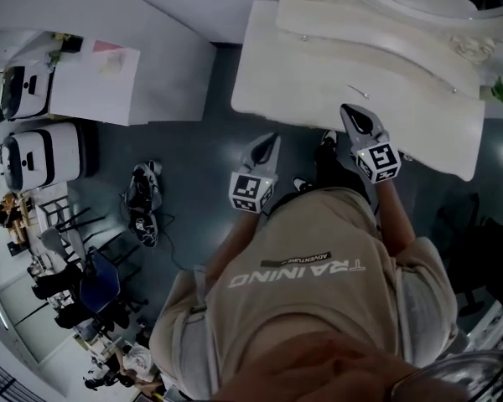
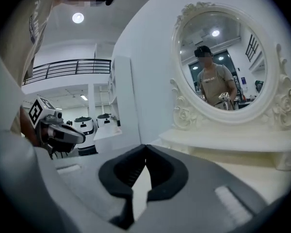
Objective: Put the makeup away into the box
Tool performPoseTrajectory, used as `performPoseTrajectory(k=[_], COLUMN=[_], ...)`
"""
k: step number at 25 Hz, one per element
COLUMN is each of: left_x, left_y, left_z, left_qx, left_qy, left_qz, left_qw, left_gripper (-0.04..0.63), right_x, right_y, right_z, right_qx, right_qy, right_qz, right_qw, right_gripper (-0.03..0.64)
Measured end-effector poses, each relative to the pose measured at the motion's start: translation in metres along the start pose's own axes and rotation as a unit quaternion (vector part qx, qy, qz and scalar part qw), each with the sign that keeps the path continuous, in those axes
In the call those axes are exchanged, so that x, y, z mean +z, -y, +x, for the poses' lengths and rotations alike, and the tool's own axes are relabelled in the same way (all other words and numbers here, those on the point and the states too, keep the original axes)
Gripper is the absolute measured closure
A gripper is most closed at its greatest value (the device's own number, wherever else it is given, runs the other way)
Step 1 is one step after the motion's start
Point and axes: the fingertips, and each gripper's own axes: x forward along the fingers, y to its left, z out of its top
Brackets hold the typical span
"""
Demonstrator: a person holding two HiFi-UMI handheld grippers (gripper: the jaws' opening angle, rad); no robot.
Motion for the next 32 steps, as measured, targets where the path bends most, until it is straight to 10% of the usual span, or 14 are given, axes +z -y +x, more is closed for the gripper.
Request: performPoseTrajectory(k=[8, 15, 32], left_x=[0.076, 0.078, 0.056], left_y=[-0.018, -0.055, -0.102], left_z=[0.100, 0.153, 0.271], left_qx=[-0.010, 0.012, -0.004], left_qy=[0.002, -0.007, -0.062], left_qz=[0.024, -0.092, 0.008], left_qw=[0.9997, 0.9957, 0.9980], left_gripper=[0.588, 0.589, 0.588], right_x=[0.013, 0.023, 0.037], right_y=[0.092, 0.126, 0.134], right_z=[0.047, 0.076, 0.048], right_qx=[-0.032, -0.015, -0.110], right_qy=[0.014, 0.006, -0.028], right_qz=[-0.015, -0.015, -0.014], right_qw=[0.999, 1.000, 0.993], right_gripper=[0.615, 0.615, 0.615])
